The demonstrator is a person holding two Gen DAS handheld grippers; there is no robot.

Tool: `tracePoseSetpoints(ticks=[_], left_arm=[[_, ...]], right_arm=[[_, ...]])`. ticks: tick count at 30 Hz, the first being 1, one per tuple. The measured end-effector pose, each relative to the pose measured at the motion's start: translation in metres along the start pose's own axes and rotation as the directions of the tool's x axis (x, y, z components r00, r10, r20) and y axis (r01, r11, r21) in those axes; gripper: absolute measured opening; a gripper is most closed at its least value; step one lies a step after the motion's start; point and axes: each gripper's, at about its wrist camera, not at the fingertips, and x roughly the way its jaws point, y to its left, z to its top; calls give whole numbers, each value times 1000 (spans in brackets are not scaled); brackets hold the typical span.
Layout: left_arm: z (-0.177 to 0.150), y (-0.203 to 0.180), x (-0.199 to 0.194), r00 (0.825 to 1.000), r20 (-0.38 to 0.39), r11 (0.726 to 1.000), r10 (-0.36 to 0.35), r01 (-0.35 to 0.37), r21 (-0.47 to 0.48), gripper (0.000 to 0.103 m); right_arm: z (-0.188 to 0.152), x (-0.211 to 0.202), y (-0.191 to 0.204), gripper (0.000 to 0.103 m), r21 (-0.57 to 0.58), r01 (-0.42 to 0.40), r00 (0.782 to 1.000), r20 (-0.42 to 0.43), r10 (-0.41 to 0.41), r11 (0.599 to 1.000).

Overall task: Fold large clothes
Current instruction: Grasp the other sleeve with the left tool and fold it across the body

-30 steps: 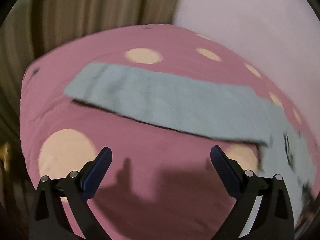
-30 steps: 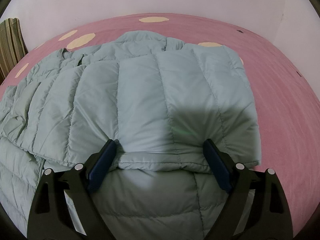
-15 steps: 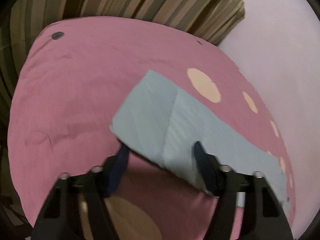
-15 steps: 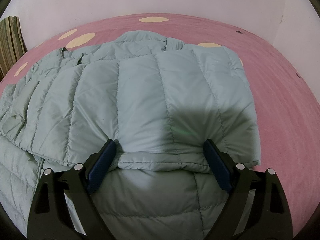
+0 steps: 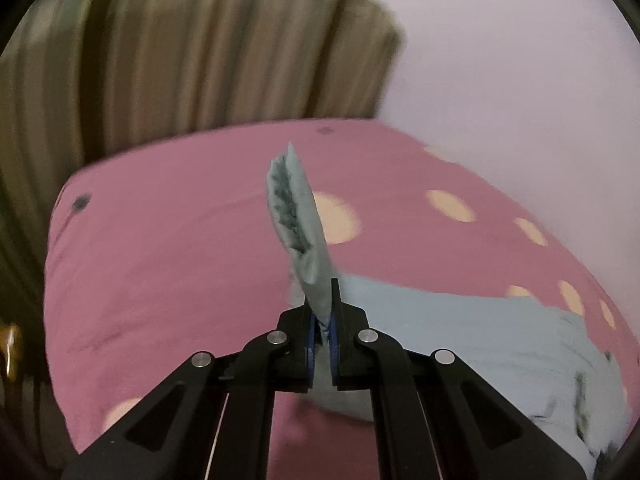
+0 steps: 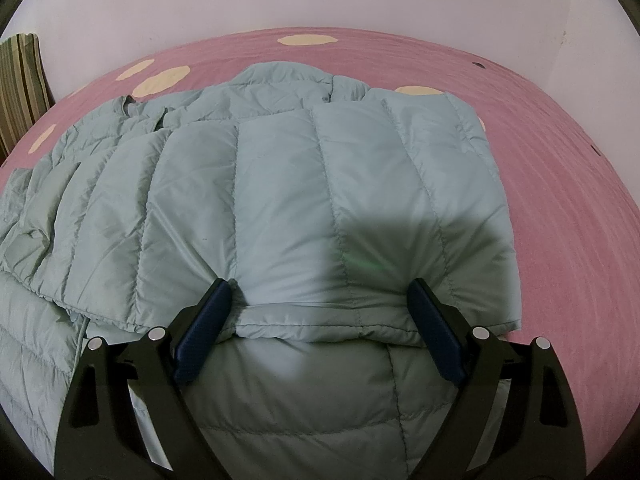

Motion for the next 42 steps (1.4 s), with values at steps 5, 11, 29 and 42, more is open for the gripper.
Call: tracePoseSetpoints(ticks=[5,11,29,42], left_arm=[[-11,-94,-24,992,27,980,-124,118,157,5],[-53,-205,-46,965,-15,907,-263,253,338,5],[-210,-350,-37,918,-264,705,-297,397,587,6],[-198,-313,-103,889,-226,662,-399,449,600,68]], right_arm=[[1,0,-1,89,2,-7,1000,1,7,1000],[1,0,-2,89,8,-11,1000,3,11,1000],[1,-1,-2,90,24,-26,1000,8,26,999],[0,0,-2,90,23,-21,1000,7,21,1000]])
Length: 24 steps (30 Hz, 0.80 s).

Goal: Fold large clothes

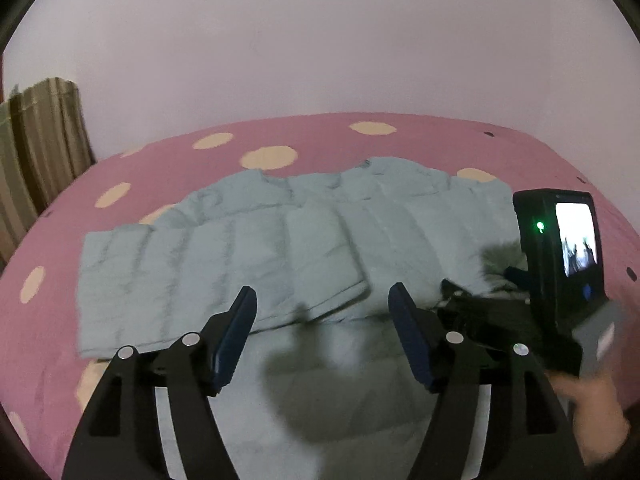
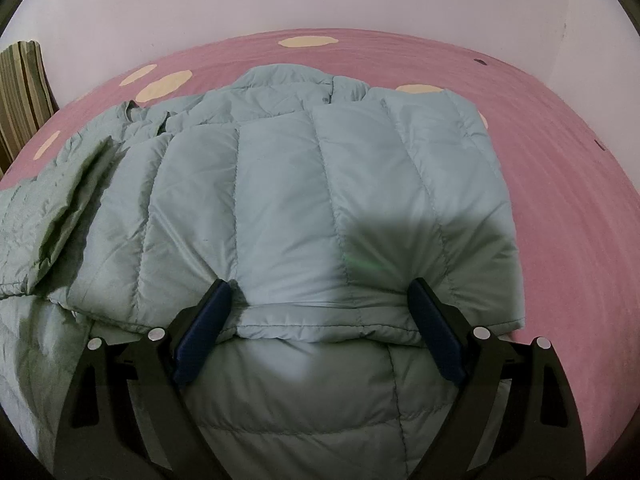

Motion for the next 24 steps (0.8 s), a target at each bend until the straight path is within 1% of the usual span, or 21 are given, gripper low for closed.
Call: tracePoseSetpoints(ticks=[2,5,6,7,8,9,10,12,14,16,19,23,24], left_arm=[[-5,16,-11,999,5,999,43,-43,-17,68],[-16,51,-22,993,-5,990,122,-122,-65,68],[-20,63,-23,989,-13,985,150,-151,-80,68],[-24,78,-25,983,-23,978,180,-182,-101,68],[-27,87,-26,980,-29,973,196,-198,-118,68],[-30,101,-27,975,-38,965,217,-220,-144,68],[-34,114,-27,971,-49,956,234,-239,-171,68],[-39,134,-26,964,-70,941,255,-264,-209,68],[-44,152,-26,958,-87,926,275,-288,-243,68],[-47,163,-27,953,-92,917,288,-302,-260,68],[-50,174,-27,949,-95,909,300,-315,-274,68],[-56,183,-27,948,-101,906,302,-318,-278,68],[-57,185,-25,948,-104,906,301,-318,-280,68]], right_arm=[[0,0,0,90,-2,3,1000,0,-3,1000],[0,-3,0,89,-10,9,1000,16,-9,1000],[1,-6,1,87,-13,15,1000,20,-15,1000],[2,-11,1,82,-17,21,999,25,-21,1000],[3,-18,2,79,-12,18,999,29,-18,1000],[3,-24,3,79,-3,8,999,33,-8,1000],[5,-32,5,79,11,-20,999,42,19,1000],[9,-45,13,79,14,-65,996,60,64,998],[13,-55,26,79,-7,-102,992,75,102,995],[19,-58,42,79,-29,-151,986,72,152,988],[25,-51,61,79,-34,-199,979,46,200,979],[29,-37,84,78,-39,-246,969,2,246,969],[29,-31,90,76,-47,-250,968,-12,250,967]])
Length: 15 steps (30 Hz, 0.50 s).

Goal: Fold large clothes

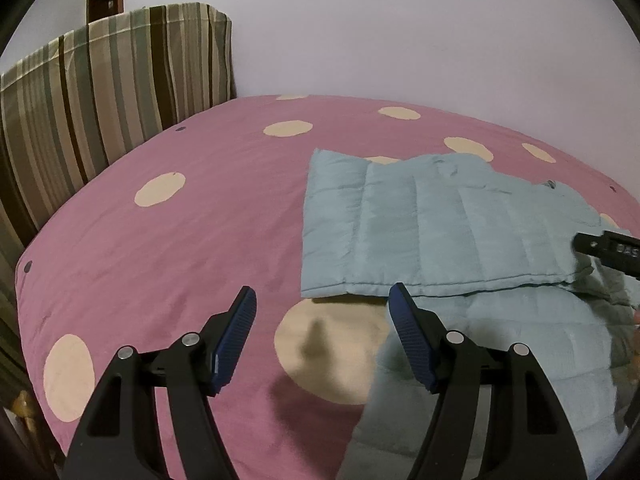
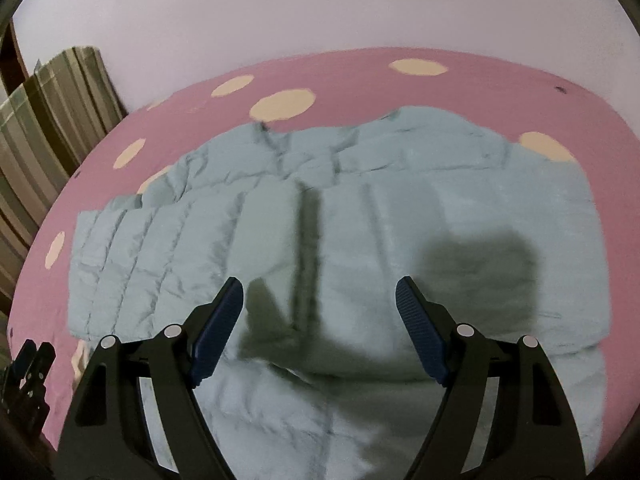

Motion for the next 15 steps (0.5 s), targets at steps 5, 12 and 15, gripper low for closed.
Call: tracePoseSetpoints(ticks=[5,12,15], left_arm=[[1,5,7,1000,-10,1000,1,-1,-8,68],[17,1,7,1000,20,1000,-3,3,-3,68],[26,-6,7,999,32,1000,-15,15,7,68]], right_arm=[[2,21,24,9,-29,-34,997,-77,32,999],[12,-19,9,4,-26,-1,999,50,2,1000],[16,-37,-19,4,3,42,995,92,-42,999]])
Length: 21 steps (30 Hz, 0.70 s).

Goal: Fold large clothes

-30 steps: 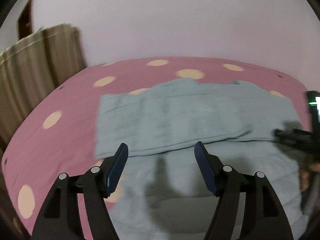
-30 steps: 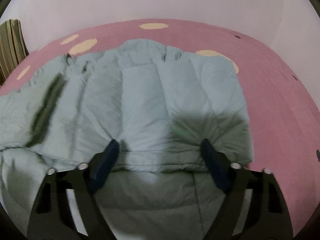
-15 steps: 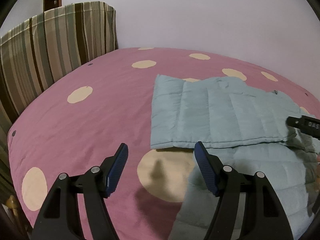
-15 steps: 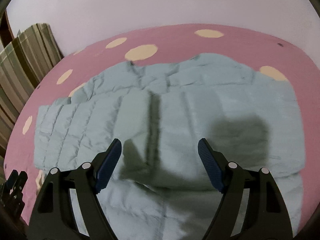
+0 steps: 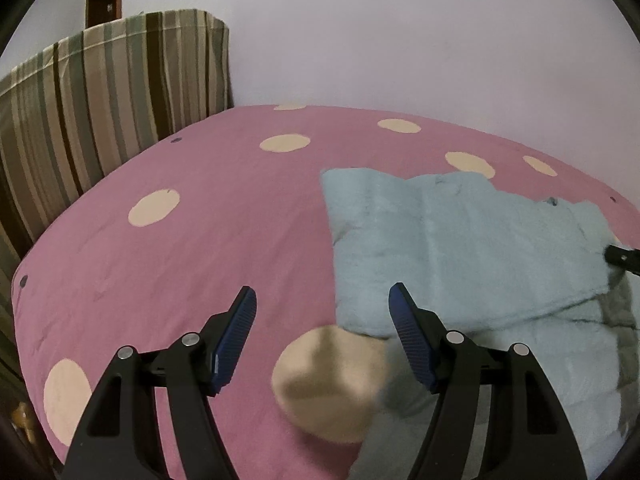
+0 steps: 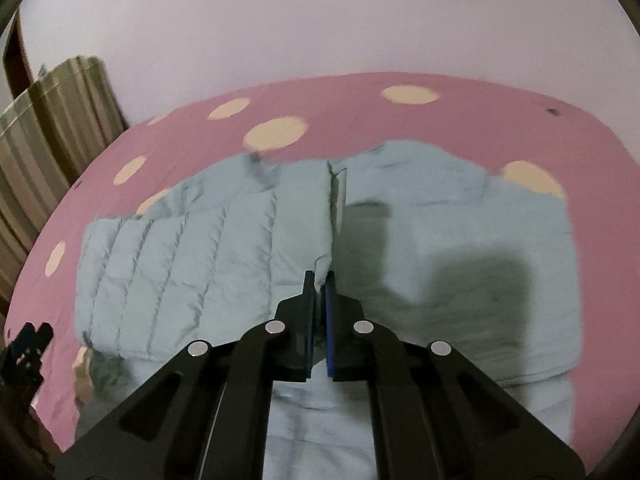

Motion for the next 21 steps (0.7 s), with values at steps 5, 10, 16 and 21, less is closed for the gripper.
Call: tracePoseSetpoints(ticks=[5,10,16,21], left_arm=[[9,-24,3,1000,7,999,-24,24,47,68],[10,-50,11,999,-16,995,-52,53,79,68],[8,-71,25,998,-47,992,-52,56,110,68],[9,-81,33,996,-70,990,-52,60,124,68]], right_arm=[[0,-8,-54,4,64,82,997,8,-82,995],[-8,-3,-107,4,129,151,989,-22,-149,980],[-24,17,-148,5,157,189,980,-85,-177,969],[-30,23,-155,12,142,173,982,-100,-160,975]])
